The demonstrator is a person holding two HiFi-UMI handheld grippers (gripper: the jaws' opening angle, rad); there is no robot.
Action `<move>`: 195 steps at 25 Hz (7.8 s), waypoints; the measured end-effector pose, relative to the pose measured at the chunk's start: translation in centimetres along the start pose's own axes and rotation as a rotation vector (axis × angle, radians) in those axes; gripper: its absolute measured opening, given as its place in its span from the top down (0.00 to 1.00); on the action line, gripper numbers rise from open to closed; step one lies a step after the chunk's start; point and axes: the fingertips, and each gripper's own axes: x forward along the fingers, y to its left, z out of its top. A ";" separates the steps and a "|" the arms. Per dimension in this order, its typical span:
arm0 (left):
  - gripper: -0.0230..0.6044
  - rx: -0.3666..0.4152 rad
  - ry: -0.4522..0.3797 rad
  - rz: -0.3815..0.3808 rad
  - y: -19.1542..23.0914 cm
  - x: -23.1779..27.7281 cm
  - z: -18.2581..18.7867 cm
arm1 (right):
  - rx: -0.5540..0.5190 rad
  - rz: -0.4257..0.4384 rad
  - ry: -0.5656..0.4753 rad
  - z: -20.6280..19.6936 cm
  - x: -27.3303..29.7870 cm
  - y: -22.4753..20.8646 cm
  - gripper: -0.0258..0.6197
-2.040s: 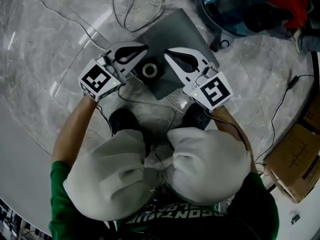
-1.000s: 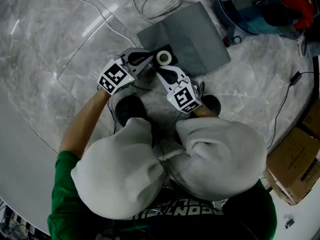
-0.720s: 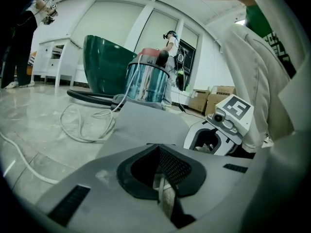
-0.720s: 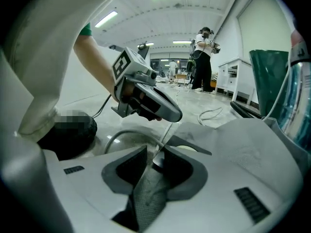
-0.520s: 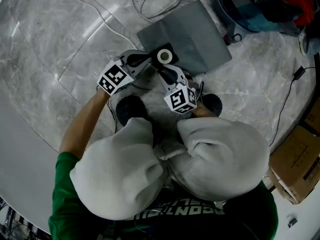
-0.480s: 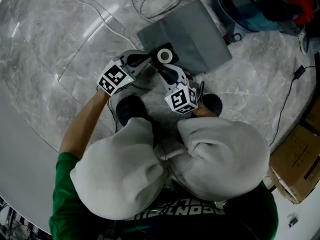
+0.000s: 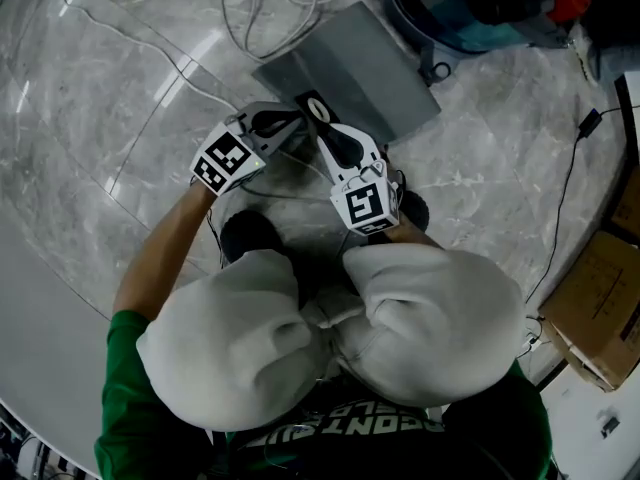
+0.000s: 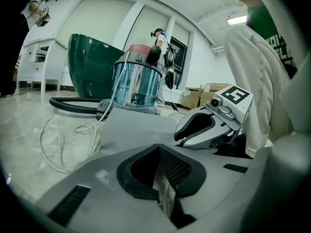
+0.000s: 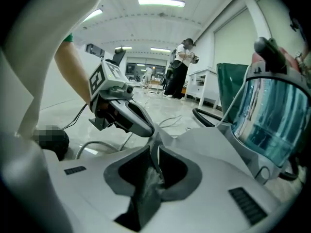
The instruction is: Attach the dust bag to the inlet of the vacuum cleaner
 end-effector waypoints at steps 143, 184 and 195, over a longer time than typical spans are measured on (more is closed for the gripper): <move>0.92 0.518 -0.142 -0.158 4.8 8.0 38.8 | 0.321 -0.002 -0.451 20.0 -16.9 -30.6 0.92; 0.94 0.210 -0.249 0.016 5.3 -5.4 56.9 | 0.352 -0.154 -0.293 40.7 -27.6 -35.6 0.95; 0.96 0.030 -0.319 0.090 -3.3 -21.2 76.5 | 0.377 -0.127 -0.271 61.5 -39.6 -33.5 0.95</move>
